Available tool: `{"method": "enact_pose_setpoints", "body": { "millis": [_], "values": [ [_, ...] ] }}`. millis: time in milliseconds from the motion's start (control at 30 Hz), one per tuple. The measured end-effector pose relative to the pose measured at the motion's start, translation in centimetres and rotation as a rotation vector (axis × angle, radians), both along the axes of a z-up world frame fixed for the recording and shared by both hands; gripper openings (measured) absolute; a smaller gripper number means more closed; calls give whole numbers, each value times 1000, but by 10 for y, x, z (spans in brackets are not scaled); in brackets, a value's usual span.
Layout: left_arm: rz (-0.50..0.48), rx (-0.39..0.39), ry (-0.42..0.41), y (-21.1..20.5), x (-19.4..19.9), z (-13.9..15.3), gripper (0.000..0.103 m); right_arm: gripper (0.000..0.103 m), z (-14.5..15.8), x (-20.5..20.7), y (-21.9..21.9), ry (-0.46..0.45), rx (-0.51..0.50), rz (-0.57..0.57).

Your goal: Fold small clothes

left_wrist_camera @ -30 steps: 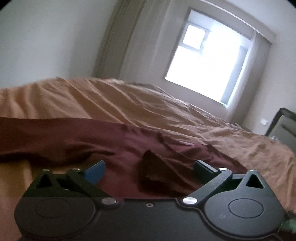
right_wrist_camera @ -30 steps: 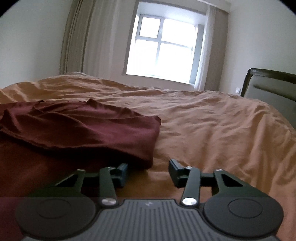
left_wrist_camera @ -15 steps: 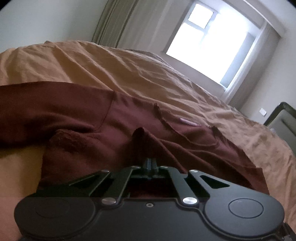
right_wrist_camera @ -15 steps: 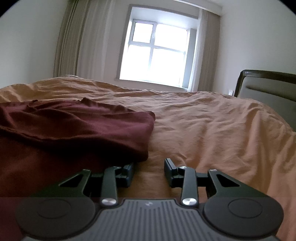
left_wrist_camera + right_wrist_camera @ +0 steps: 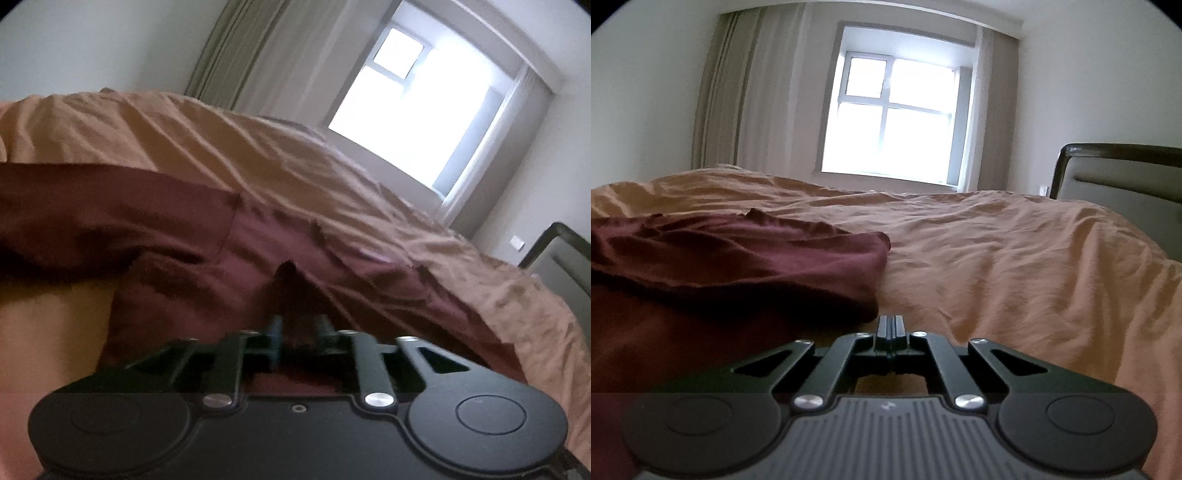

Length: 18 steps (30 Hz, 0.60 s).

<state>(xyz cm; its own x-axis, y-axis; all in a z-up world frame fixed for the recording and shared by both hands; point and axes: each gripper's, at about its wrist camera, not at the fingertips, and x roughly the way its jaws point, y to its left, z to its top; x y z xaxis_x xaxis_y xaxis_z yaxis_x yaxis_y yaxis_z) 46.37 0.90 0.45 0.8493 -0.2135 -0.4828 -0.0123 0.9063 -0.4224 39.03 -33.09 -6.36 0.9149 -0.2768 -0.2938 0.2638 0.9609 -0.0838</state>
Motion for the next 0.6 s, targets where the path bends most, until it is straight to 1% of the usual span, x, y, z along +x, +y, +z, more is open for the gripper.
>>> {"method": "enact_pose_setpoints", "body": {
  "millis": [33, 67, 133, 167, 200, 267, 300, 333, 367, 433, 467, 500, 533, 567, 600],
  "values": [
    [-6, 1, -2, -1, 2, 0, 37, 1, 0, 0, 1, -2, -3, 3],
    [-15, -3, 1, -1, 4, 0, 39, 4, 0, 0, 1, -5, -2, 3],
    [-26, -30, 12, -2, 11, -2, 52, 12, 0, -1, -1, -11, 6, 2],
    [-31, -37, 20, -2, 14, -4, 54, 22, 0, -1, -1, -13, 10, 1],
    [-43, -34, 35, -4, 18, -5, 54, 33, 0, -2, -2, -15, 15, 1],
    [-79, -11, 71, -10, 24, -8, 48, 44, -1, -1, -2, -16, 17, 4],
    [-86, 9, 78, -14, 25, -9, 35, 44, -2, -1, -2, -16, 14, 6],
    [-86, 35, 83, -19, 26, -9, 18, 44, -2, -1, -1, -16, 10, 7],
    [-76, 54, 83, -20, 26, -10, 16, 44, -2, -2, 0, -18, 5, 9],
    [-53, 42, 63, -17, 20, -9, 15, 44, -3, -3, 1, -24, -1, 18],
    [-43, 37, 47, -15, 17, -8, 14, 36, -3, -2, 1, -26, -1, 26],
    [-25, 45, 23, -14, 11, -6, 13, 11, -4, -3, 1, -27, 0, 35],
    [-7, 56, 3, -13, 6, -4, 13, 4, -4, -2, 1, -24, 2, 43],
    [5, 59, -8, -11, 2, -4, 13, 1, -4, -1, 2, -21, 0, 44],
    [20, 55, -5, -8, 0, -5, 12, 0, -5, -1, 2, -20, -4, 41]
  ]
}}
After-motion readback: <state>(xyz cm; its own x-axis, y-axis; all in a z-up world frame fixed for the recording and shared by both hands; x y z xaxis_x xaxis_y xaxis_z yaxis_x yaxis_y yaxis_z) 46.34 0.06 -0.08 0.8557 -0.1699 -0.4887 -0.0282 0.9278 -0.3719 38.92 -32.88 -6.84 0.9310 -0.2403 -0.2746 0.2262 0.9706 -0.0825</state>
